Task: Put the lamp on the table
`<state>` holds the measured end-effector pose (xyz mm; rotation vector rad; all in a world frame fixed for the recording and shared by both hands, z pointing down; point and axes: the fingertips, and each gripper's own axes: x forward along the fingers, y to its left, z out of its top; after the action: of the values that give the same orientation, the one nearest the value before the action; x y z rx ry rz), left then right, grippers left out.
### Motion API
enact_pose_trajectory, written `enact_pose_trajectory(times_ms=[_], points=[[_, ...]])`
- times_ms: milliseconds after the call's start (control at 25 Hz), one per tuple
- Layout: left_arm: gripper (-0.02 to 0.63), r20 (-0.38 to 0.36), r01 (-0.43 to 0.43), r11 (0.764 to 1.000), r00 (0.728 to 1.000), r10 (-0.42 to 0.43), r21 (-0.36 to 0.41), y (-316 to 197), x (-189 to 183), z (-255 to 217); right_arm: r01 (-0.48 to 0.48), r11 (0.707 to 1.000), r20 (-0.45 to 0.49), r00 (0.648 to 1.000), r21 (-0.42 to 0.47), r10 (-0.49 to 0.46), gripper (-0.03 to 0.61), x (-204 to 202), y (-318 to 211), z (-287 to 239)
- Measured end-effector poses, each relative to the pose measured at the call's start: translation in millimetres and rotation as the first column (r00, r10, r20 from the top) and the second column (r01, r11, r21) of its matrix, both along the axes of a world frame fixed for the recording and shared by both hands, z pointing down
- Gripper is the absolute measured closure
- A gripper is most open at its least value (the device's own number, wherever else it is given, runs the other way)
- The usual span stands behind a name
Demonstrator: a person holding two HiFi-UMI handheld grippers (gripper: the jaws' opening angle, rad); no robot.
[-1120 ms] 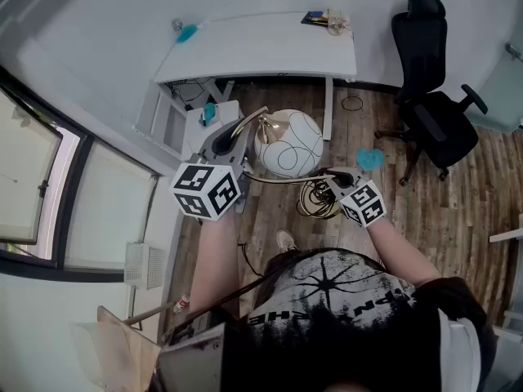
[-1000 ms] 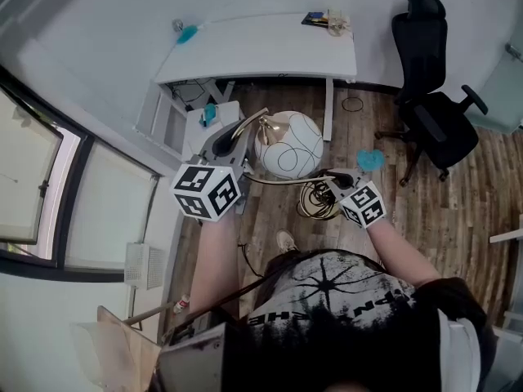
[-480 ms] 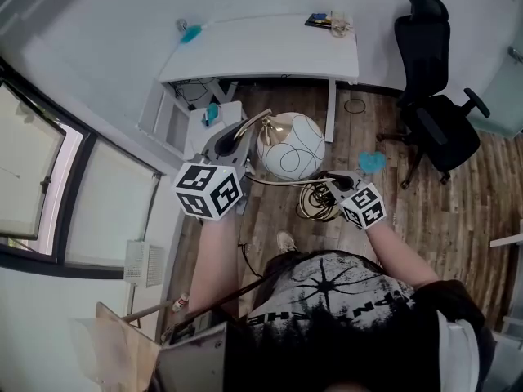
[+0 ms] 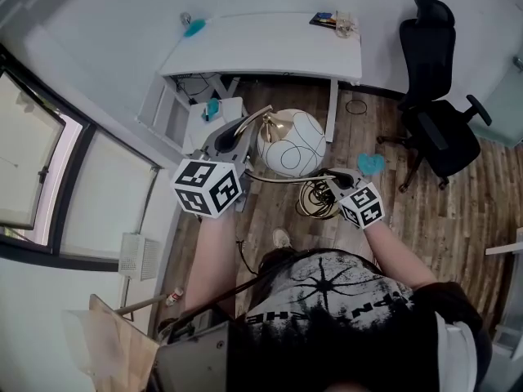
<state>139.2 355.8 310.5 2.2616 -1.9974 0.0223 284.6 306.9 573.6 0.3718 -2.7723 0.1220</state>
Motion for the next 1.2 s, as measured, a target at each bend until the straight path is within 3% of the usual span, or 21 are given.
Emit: enact_pose_trajectory(times_ms=[480, 1200], points=[[0.597, 0.001, -0.035, 0.999, 0.999, 0.035, -0.015, -31.4, -34.4, 7.4, -0.026, 0.999, -0.003, 1.0, -0.021, 0.025, 0.558, -34.1, -23.0, 8.2], [0.597, -0.032, -0.109, 0.994, 0.994, 0.108, -0.008, -115.0, -168.2, 7.3, -0.104, 0.995, -0.027, 0.994, 0.001, 0.104, 0.558, -160.1, -103.3, 3.7]])
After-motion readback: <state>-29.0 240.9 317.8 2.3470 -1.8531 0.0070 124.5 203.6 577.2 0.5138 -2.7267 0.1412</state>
